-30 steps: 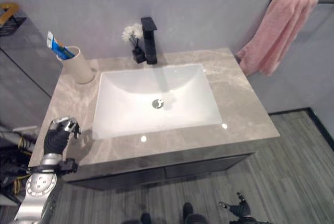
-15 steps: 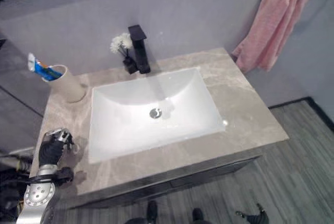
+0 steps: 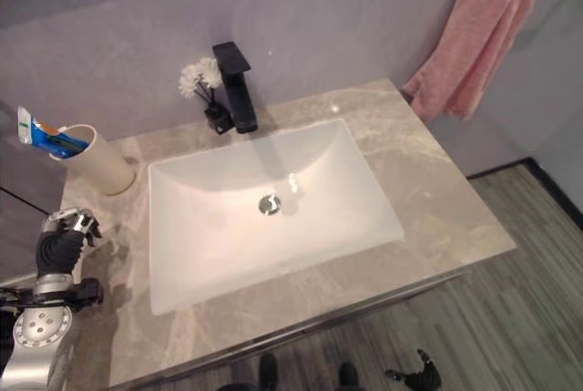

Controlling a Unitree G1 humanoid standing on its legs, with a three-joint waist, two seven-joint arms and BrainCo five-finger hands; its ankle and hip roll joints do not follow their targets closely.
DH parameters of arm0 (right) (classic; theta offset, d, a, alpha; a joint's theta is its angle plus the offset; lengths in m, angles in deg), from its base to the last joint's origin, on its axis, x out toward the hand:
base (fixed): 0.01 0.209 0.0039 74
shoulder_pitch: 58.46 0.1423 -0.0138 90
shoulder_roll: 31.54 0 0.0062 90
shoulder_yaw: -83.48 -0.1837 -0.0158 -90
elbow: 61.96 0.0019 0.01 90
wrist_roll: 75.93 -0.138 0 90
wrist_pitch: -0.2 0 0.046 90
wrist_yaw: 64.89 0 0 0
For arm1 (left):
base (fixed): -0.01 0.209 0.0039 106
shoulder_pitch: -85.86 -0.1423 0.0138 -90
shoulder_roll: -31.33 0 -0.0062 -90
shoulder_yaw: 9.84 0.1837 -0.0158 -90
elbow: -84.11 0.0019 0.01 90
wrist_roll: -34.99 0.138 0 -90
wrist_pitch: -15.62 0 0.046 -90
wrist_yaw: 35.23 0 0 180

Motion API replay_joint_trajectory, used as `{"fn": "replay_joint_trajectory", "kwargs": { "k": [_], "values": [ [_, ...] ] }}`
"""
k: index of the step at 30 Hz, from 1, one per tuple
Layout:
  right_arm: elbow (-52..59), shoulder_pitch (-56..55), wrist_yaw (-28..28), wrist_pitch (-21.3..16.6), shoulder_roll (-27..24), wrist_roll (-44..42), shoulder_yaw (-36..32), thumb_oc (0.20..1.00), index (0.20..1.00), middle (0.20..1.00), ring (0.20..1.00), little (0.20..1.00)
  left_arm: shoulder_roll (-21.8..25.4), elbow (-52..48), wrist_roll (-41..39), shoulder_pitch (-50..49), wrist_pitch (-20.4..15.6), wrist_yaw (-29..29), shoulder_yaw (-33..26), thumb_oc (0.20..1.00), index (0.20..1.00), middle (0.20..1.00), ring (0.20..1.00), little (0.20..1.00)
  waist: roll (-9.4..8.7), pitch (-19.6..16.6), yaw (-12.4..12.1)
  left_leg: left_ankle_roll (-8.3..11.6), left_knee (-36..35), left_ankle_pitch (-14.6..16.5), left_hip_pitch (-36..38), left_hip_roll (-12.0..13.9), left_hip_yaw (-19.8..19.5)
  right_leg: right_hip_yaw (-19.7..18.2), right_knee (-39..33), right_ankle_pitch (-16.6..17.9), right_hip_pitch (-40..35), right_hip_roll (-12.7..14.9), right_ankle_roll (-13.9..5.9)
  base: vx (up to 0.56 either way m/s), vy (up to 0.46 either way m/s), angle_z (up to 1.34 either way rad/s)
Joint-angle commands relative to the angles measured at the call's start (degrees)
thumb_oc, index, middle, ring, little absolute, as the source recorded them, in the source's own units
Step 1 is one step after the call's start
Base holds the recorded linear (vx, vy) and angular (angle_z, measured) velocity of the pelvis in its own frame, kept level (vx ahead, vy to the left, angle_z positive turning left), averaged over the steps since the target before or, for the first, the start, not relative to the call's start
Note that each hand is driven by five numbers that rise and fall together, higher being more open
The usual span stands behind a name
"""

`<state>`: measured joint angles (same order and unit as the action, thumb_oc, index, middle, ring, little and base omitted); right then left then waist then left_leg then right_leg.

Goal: Put brush and paste in cup on sink, flatten towel.

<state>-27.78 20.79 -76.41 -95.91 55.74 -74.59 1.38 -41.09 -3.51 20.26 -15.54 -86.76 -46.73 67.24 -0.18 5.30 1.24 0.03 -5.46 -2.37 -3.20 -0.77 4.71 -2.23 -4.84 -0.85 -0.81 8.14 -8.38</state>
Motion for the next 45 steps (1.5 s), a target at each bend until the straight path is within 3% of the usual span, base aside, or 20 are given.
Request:
{"fn": "replay_joint_trajectory", "kwargs": {
  "k": [1,8,18,30,45],
  "values": [
    [-1.35,1.67,0.58,-0.06,-2.17,0.67,-0.14,1.0,1.0,1.0,1.0,1.0,2.99,1.34,0.43,2.56,-0.53,-1.4,-5.25,0.2,0.2,0.2,0.2,0.2,-0.1,-0.26,0.51,-0.74,0.63,2.2,-0.09,-1.21,0.16,0.43,1.81,1.35,0.57,-0.38,-0.82,0.02,0.011,-0.11],
    [-1.78,1.38,1.65,0.44,-2.48,1.17,0.37,1.0,1.0,1.0,1.0,1.0,3.62,5.94,-1.62,4.72,0.55,-2.67,-6.71,0.2,0.2,0.2,0.2,0.2,-0.3,-0.18,0.67,-0.51,0.46,2.34,-0.28,-0.86,0.72,0.07,0.33,1.96,0.91,-0.4,-0.87,0.01,0.001,-0.02],
    [-0.68,1.2,2.51,0.36,-3.87,0.55,0.99,1.0,1.0,1.0,1.0,1.0,8.53,11.59,-3.18,8.23,1.62,-3.43,-7.48,0.2,0.2,0.2,0.2,0.2,-1.26,1.59,1.45,-0.08,0.49,1.79,-1.84,-0.09,0.75,0.2,0.15,2.19,2.76,-1.43,-0.33,-0.02,-0.013,-0.01],
    [1.85,2.81,2.27,-0.01,-5.89,-0.5,2.7,1.0,1.0,1.0,1.0,1.0,14.97,16.18,-6.57,17.45,1.41,-5.64,-4.32,0.2,0.2,0.2,0.2,0.2,-2.85,7.22,2.19,-0.15,7.07,2.66,-10.74,0.49,1.04,-0.3,1.28,3.73,8.64,-1.62,-0.1,-0.05,-0.009,-0.06],
    [5.92,4.08,2.14,-0.84,-5.63,-1.11,4.75,1.0,1.0,1.0,1.0,1.0,16.89,19.85,-5.96,24.29,1.72,-7.63,-1.05,0.2,0.2,0.2,0.2,0.2,-3.99,8.76,2.96,-0.52,9.95,4.05,-14.76,0.48,2.57,-1.47,1.5,5.2,11.88,-1.48,-0.67,0.0,0.014,-0.06]
  ]
}}
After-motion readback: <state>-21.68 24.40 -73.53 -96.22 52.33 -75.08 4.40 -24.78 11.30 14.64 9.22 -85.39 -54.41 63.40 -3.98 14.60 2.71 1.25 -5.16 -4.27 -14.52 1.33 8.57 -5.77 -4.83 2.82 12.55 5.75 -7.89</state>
